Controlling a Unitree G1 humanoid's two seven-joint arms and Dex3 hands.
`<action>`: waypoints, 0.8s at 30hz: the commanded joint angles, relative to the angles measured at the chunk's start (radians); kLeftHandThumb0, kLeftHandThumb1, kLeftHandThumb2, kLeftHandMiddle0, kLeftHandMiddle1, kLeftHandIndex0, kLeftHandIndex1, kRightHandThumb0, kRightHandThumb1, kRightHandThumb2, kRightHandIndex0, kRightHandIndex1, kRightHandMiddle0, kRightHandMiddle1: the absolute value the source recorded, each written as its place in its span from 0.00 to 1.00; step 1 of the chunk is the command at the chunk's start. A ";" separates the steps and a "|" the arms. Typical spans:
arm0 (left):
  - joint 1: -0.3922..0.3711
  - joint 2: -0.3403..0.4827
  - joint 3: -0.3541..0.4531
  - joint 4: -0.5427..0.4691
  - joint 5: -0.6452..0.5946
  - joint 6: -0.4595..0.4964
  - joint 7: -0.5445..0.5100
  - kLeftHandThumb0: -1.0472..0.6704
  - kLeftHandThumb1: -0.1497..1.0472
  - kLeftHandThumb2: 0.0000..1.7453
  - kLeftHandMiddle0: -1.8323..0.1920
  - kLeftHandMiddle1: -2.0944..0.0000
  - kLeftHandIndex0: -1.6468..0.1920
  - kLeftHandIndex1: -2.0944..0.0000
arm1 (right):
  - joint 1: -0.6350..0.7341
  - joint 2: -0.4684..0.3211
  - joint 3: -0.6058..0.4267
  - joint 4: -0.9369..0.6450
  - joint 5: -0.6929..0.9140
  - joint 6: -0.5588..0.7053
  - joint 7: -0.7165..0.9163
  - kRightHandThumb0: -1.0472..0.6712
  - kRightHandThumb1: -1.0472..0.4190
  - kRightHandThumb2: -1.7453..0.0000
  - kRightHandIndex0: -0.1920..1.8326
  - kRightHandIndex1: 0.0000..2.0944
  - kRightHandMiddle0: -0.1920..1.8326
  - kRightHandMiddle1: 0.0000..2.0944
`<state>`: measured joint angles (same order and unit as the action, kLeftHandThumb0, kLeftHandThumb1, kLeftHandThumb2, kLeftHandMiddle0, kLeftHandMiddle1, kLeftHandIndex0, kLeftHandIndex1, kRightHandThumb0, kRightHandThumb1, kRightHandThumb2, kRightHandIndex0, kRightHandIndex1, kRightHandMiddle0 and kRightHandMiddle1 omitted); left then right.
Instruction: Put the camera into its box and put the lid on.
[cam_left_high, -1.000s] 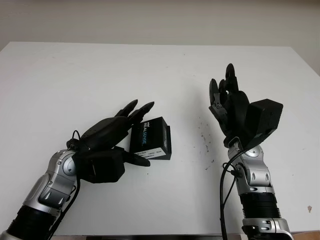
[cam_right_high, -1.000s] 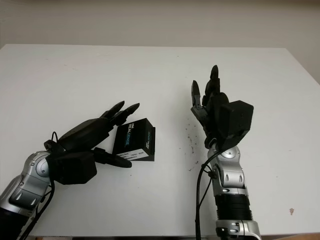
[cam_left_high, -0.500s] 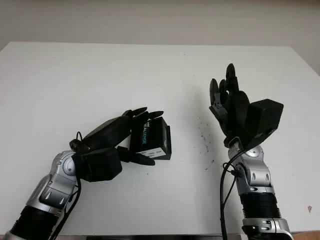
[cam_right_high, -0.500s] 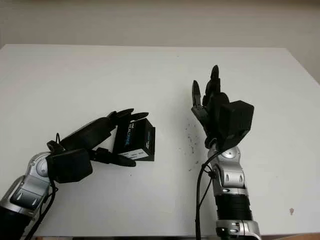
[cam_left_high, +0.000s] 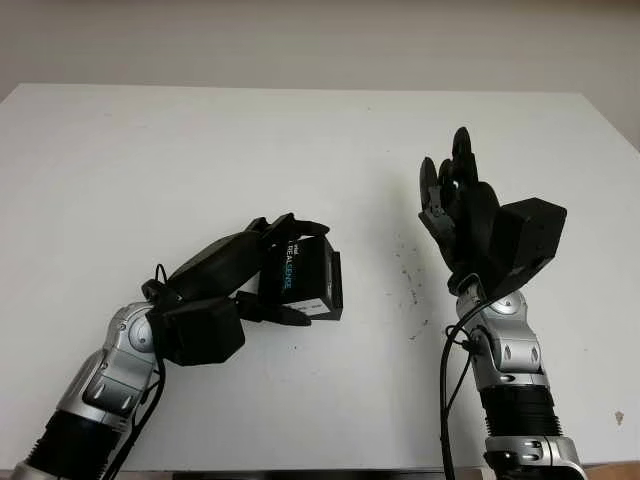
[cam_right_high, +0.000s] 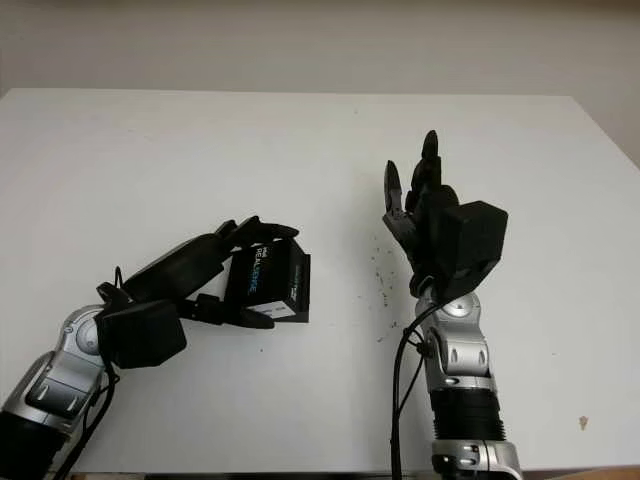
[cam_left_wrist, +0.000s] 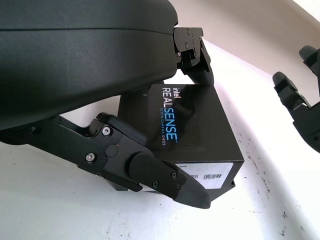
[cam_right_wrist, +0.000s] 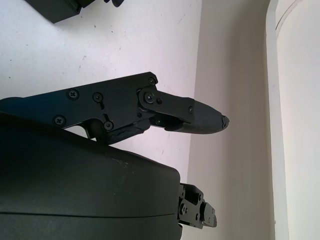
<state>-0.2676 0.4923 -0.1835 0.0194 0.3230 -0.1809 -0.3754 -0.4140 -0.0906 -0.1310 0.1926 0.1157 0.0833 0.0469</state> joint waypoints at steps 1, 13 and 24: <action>-0.011 -0.008 0.007 0.014 -0.004 -0.015 0.012 0.31 0.83 0.03 0.92 0.45 0.96 0.57 | -0.010 -0.011 -0.002 -0.013 -0.007 0.001 -0.006 0.30 0.00 0.68 0.00 0.00 0.00 0.02; 0.004 -0.051 0.010 0.073 0.080 -0.139 0.199 0.49 0.97 0.06 0.81 0.20 0.85 0.38 | -0.009 -0.005 -0.006 -0.013 -0.009 -0.007 -0.010 0.29 0.00 0.68 0.01 0.01 0.01 0.03; 0.015 -0.064 0.007 -0.061 0.178 -0.004 0.208 0.50 1.00 0.07 0.74 0.00 0.83 0.25 | -0.001 -0.003 -0.001 -0.017 0.001 -0.011 -0.007 0.30 0.00 0.68 0.00 0.01 0.01 0.02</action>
<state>-0.2487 0.4271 -0.1841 -0.0197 0.4925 -0.2015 -0.1666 -0.4138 -0.0902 -0.1298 0.1924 0.1143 0.0830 0.0378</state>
